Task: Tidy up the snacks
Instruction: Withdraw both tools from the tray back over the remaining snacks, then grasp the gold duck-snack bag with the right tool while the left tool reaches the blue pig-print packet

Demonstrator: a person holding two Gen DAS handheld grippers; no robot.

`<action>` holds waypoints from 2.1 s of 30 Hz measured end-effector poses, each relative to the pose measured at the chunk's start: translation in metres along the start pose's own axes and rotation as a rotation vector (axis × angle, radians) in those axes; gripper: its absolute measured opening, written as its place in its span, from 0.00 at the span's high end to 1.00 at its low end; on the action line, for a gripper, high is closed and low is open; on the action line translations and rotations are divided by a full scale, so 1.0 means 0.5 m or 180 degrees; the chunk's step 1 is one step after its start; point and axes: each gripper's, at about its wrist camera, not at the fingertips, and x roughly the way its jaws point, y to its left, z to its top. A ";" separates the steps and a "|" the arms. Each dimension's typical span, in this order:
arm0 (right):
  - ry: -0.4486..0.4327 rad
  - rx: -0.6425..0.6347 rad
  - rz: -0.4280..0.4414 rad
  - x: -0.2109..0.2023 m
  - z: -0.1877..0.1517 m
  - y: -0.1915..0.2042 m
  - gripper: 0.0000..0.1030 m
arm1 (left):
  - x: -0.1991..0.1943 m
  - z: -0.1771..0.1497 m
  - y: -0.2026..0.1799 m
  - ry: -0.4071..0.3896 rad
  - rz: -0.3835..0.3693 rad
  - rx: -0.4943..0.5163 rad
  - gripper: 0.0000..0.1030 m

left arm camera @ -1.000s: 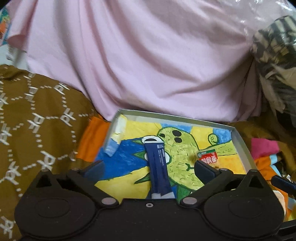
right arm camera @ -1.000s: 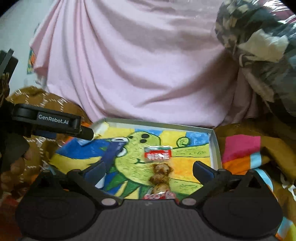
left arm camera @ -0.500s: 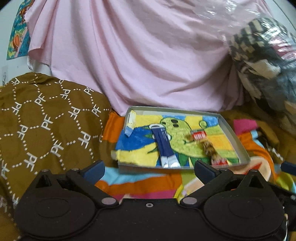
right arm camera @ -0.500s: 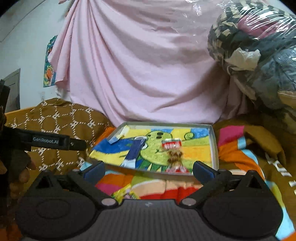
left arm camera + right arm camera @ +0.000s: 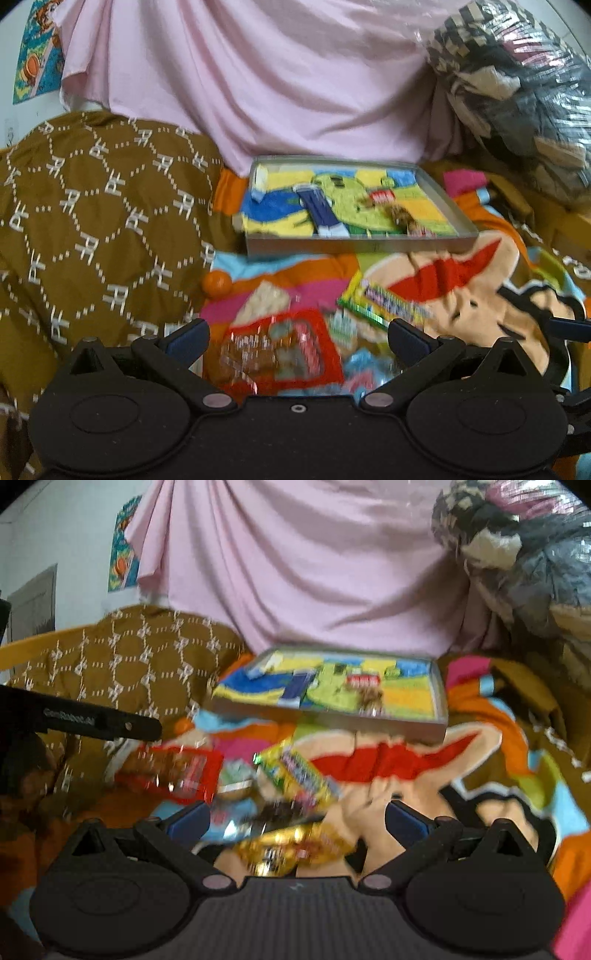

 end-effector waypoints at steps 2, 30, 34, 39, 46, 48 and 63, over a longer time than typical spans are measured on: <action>0.0079 0.0039 -0.0001 0.000 -0.013 0.002 0.00 | 0.000 -0.013 0.006 0.0067 -0.0018 -0.0004 0.01; 0.0661 -0.0074 -0.0143 0.063 -0.055 0.015 0.00 | 0.105 -0.077 -0.011 0.0817 -0.0245 0.0099 0.01; 0.0679 -0.0086 -0.0144 0.075 -0.056 0.013 0.00 | 0.120 -0.073 -0.009 0.0847 -0.0283 -0.0044 0.01; 0.0700 -0.0155 -0.0127 0.084 -0.058 0.014 0.00 | 0.141 -0.068 -0.013 0.0847 -0.0404 -0.0103 0.01; 0.0735 -0.0129 -0.0120 0.091 -0.060 0.012 0.00 | 0.200 -0.063 -0.014 0.0939 -0.0768 -0.0278 0.01; 0.0740 -0.0126 -0.0109 0.092 -0.060 0.012 0.00 | 0.213 -0.064 -0.012 0.0958 -0.0853 -0.0349 0.01; 0.0834 -0.0722 0.0303 0.161 -0.022 0.003 0.00 | 0.256 -0.057 -0.010 0.0931 -0.1249 0.0223 0.01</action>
